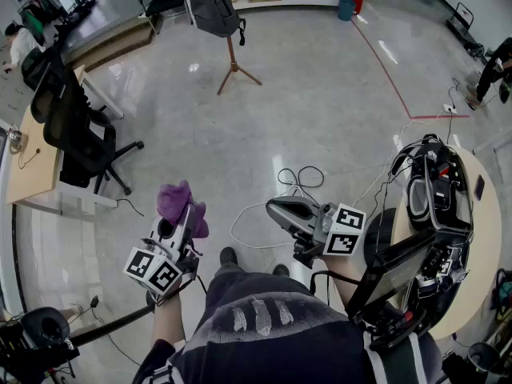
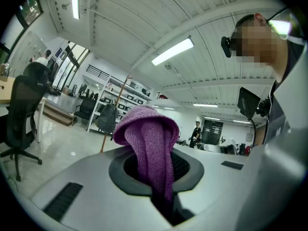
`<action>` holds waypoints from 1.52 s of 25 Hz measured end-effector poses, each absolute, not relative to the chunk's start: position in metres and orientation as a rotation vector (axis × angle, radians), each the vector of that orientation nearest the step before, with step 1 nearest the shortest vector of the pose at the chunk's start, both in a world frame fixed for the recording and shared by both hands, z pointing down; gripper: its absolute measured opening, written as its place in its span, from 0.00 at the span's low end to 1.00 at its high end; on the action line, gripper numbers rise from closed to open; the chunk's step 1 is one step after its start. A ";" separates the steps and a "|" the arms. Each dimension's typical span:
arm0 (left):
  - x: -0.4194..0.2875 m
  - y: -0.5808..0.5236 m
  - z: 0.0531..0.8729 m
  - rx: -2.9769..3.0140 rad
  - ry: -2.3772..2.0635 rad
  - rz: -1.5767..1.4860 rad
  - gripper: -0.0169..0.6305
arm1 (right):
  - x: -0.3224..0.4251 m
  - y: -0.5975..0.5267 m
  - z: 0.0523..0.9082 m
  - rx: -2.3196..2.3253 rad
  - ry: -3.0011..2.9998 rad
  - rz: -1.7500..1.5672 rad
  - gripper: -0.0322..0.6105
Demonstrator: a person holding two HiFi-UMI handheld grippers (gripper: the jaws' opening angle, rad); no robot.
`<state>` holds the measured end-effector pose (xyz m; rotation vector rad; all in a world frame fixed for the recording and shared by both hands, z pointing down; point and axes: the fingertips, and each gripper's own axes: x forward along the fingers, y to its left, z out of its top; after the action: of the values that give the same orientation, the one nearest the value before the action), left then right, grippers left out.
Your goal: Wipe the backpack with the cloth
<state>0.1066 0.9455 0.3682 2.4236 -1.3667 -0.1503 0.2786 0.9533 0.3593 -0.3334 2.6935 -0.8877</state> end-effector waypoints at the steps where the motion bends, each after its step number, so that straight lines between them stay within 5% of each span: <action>1: 0.101 0.939 0.370 2.424 -1.359 -0.165 0.11 | 0.273 0.947 0.361 -0.340 2.693 -0.894 0.04; 19: -0.130 0.683 0.360 2.608 -1.195 -0.314 0.11 | 0.005 0.695 0.366 -0.425 2.791 -0.923 0.04; 38: -0.088 0.145 0.342 2.781 -1.359 -0.109 0.11 | 0.040 0.227 0.381 -0.502 2.913 -0.807 0.04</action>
<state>-0.0878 0.1448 0.3422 2.7815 -1.3592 -0.1092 0.0396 0.2265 0.3809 -0.5016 2.9128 -0.8072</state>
